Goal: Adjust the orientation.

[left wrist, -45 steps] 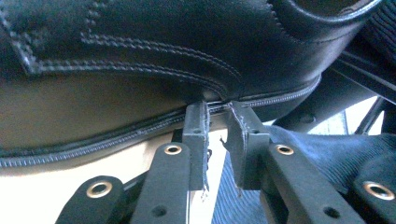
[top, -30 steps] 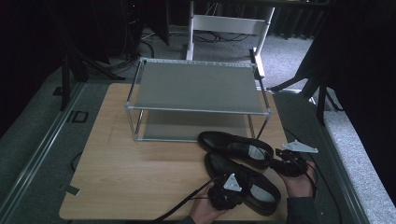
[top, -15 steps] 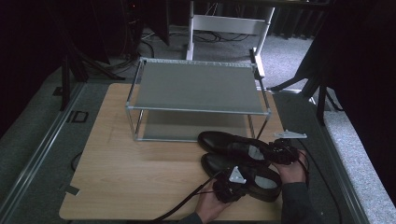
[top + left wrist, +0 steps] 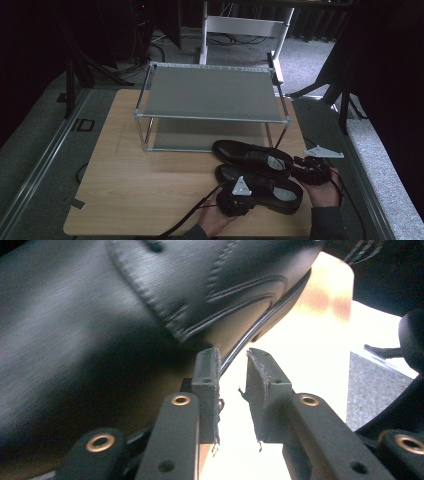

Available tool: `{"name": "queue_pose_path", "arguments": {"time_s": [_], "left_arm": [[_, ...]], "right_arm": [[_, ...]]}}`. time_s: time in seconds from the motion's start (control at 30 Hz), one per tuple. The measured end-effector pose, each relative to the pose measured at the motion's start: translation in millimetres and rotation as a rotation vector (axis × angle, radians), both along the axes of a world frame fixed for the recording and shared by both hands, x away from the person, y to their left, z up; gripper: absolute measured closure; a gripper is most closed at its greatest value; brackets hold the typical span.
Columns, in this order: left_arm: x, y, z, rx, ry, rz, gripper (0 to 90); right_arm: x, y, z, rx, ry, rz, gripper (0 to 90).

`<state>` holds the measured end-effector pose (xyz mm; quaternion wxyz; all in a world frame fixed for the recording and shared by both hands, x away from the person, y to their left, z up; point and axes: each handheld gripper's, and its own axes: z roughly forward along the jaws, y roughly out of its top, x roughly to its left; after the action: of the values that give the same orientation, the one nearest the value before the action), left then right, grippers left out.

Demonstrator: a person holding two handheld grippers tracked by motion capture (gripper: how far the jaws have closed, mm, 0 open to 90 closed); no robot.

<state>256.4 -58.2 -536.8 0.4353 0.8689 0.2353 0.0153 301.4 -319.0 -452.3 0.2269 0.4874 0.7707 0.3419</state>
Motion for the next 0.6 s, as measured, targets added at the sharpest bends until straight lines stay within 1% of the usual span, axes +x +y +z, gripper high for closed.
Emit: {"name": "queue_pose_path", "arguments": {"time_s": [0.03, 0.07, 0.13, 0.2, 0.27, 0.37, 0.43, 0.5, 0.6], "left_arm": [[-0.5, 2.4, -0.1, -0.003, 0.0, 0.007, 73.8], [-0.5, 4.9, -0.1, 0.001, -0.002, 0.011, 72.1], [-0.7, 10.0, -0.6, -0.001, 0.004, 0.031, 70.7], [-0.4, 14.2, -1.0, -0.005, 0.011, 0.041, 69.8], [-0.6, 17.1, -1.5, -0.012, 0.015, 0.049, 69.2], [-0.8, 20.5, -1.8, -0.012, 0.017, 0.053, 68.9], [-1.2, 21.4, -2.2, -0.018, 0.02, 0.057, 68.7], [-1.4, 21.4, -2.3, -0.02, 0.021, 0.057, 68.4], [-1.7, 21.6, -2.6, -0.022, 0.019, 0.055, 68.2]], "right_arm": [[-4.3, -0.1, 1.1, -0.006, -0.007, 0.01, 59.8], [-9.7, -0.1, 2.2, -0.009, -0.01, 0.031, 62.6], [-18.4, 0.4, 2.2, -0.012, -0.002, 0.083, 67.3], [-24.9, 2.4, -0.2, -0.034, 0.014, 0.123, 69.5], [-29.0, 5.4, -5.3, -0.074, 0.034, 0.161, 70.1], [-28.3, 8.0, -12.0, -0.106, 0.066, 0.196, 70.4], [-25.2, 10.7, -15.3, -0.138, 0.079, 0.2, 70.8], [-21.1, 13.7, -16.2, -0.152, 0.091, 0.206, 72.3], [-15.7, 19.5, -16.6, -0.18, 0.104, 0.224, 71.7]]}}
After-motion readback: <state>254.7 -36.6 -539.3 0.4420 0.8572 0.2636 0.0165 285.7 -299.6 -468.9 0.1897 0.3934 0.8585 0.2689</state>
